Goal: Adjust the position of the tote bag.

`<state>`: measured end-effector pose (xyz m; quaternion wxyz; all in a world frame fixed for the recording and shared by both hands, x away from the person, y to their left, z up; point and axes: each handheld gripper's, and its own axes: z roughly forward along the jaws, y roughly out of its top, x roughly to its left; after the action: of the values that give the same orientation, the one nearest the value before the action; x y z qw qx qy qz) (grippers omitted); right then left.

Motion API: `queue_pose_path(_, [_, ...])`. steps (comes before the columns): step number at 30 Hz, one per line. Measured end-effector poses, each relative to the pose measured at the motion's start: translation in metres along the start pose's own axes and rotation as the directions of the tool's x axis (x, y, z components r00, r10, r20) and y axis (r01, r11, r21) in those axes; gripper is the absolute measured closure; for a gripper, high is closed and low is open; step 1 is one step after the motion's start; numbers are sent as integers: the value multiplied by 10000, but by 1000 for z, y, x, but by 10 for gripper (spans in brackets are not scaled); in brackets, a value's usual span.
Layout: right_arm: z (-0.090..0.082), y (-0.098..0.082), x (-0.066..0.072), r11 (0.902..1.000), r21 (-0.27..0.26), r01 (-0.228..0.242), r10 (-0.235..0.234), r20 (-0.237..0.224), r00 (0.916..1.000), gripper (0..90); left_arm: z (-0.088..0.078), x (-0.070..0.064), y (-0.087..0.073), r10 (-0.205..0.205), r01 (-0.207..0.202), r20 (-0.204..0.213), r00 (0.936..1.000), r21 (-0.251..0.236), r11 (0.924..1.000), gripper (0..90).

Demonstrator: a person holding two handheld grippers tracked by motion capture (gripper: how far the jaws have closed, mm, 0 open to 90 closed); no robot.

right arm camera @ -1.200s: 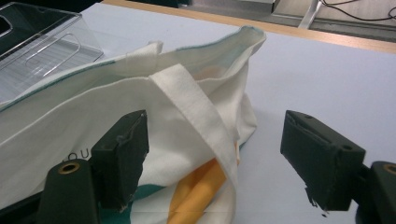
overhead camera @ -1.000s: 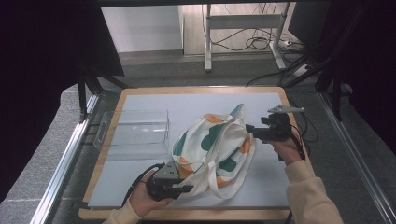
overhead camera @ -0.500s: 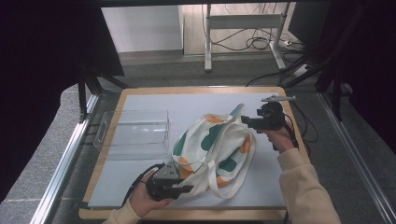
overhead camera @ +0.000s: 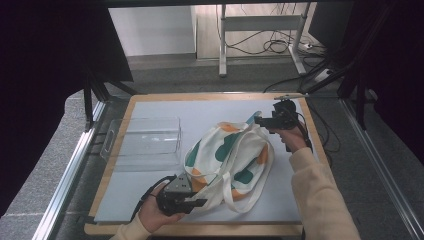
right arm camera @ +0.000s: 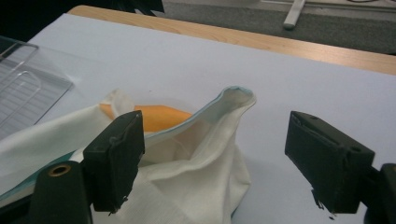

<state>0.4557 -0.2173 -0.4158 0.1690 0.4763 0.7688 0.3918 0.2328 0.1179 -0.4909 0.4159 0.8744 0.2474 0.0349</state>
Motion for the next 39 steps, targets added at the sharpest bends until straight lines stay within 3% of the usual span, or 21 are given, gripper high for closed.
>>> queue_pose_path(9, [21, 9, -4, 9977, 279, -624, 613, 389, 9974, 193, 0, -1, 0, -65, 65, 10, 10000, -58, 10000, 740])
queue_pose_path(26, [51, 7, -3, 9856, 1229, -1164, 1171, 15, 9931, 269, 1, -1, -1, 18, -18, -3, 10000, -15, 10000, 739])
queue_pose_path(31, [56, 6, -4, 9759, 1517, -1566, 1615, -205, 9867, 371, 1, -1, -1, 32, -32, -27, 10000, -6, 10000, 739])
queue_pose_path(34, [60, 4, -1, 9768, 1758, -1224, 1256, -73, 9920, 518, 1, -1, -1, 36, -37, -39, 10000, -12, 10000, 740])
queue_pose_path(39, [59, 3, 0, 9793, 1813, -896, 909, 14, 9959, 653, 1, -1, -1, 43, -43, -70, 10000, -20, 10000, 740])
